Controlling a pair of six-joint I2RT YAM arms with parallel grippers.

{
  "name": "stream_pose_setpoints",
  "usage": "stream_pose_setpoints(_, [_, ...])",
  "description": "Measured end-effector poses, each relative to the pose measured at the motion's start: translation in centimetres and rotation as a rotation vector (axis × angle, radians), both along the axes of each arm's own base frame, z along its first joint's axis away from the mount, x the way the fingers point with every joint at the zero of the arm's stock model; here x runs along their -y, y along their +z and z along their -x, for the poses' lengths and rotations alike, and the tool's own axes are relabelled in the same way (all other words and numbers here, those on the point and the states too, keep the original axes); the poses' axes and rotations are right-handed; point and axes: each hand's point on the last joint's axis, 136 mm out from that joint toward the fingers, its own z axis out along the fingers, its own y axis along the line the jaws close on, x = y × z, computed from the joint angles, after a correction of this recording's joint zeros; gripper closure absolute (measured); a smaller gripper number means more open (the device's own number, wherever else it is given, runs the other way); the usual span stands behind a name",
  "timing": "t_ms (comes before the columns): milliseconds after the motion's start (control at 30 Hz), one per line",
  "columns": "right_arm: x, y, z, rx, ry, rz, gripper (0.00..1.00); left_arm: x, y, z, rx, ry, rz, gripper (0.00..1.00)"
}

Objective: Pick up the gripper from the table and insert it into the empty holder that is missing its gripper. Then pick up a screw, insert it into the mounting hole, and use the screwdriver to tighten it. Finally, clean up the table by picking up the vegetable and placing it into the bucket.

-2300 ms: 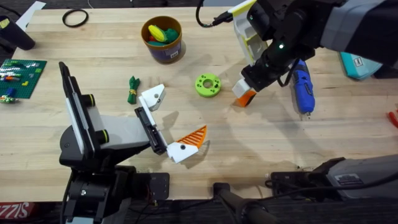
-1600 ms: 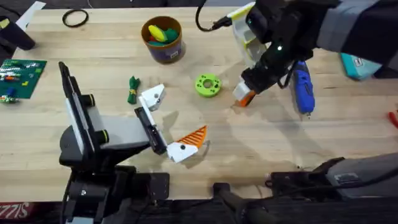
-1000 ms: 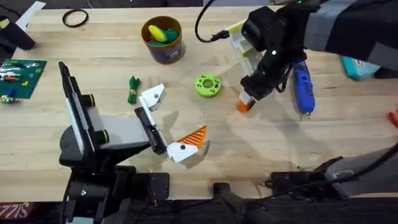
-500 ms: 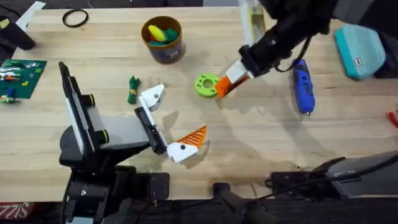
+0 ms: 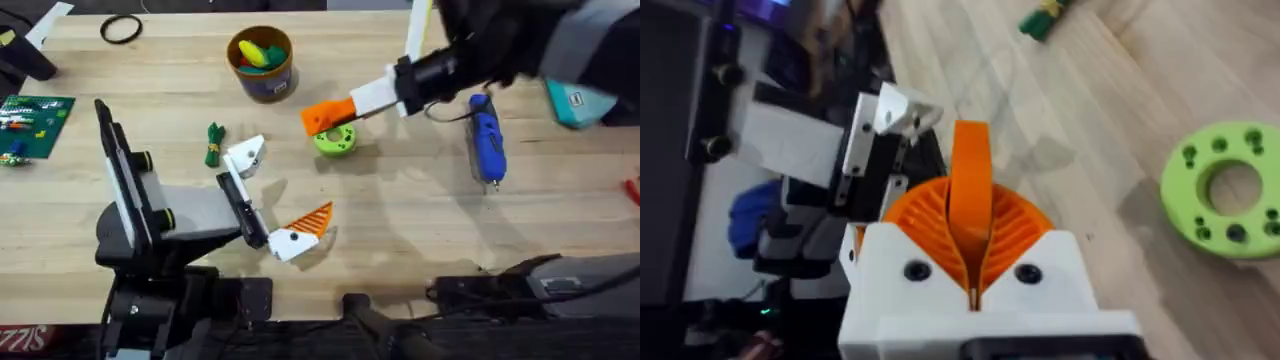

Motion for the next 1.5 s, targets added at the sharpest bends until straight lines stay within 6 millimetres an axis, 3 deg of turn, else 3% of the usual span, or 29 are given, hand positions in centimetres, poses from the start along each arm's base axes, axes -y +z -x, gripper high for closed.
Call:
stream_pose_setpoints(200, [-0.6,-1.8,1.2,-0.167,0.024,-0.113,0.993,0.0,0.0,0.0,0.001,0.0,0.0,0.01])
stream_pose_setpoints(500, [-2.2,-0.9,3.1,-0.286,0.15,-0.237,0.993,0.0,0.0,0.0,0.0,0.0,0.0,0.01])
stream_pose_setpoints(667, [-3.1,-1.6,4.2,-0.359,0.201,-0.249,0.993,0.0,0.0,0.0,0.0,0.0,0.0,0.01])
stream_pose_setpoints(800, [-3.5,-2.3,4.3,-0.394,0.208,-0.242,0.993,0.0,0.0,0.0,0.0,0.0,0.0,0.01])
stream_pose_setpoints(1067, [-5.2,-1.5,3.6,-0.381,0.222,-0.239,0.941,0.0,0.0,0.0,0.0,0.0,0.0,0.01])
stream_pose_setpoints(1200, [-6.4,-1.3,4.1,-0.408,0.235,-0.22,0.988,-0.2,0.0,-0.3,0.001,0.018,-0.001,0.01])
stream_pose_setpoints(1500, [-6.5,-1.3,3.9,-0.454,0.216,-0.202,0.993,-0.3,0.0,-0.4,-0.001,0.027,0.0,0.01])
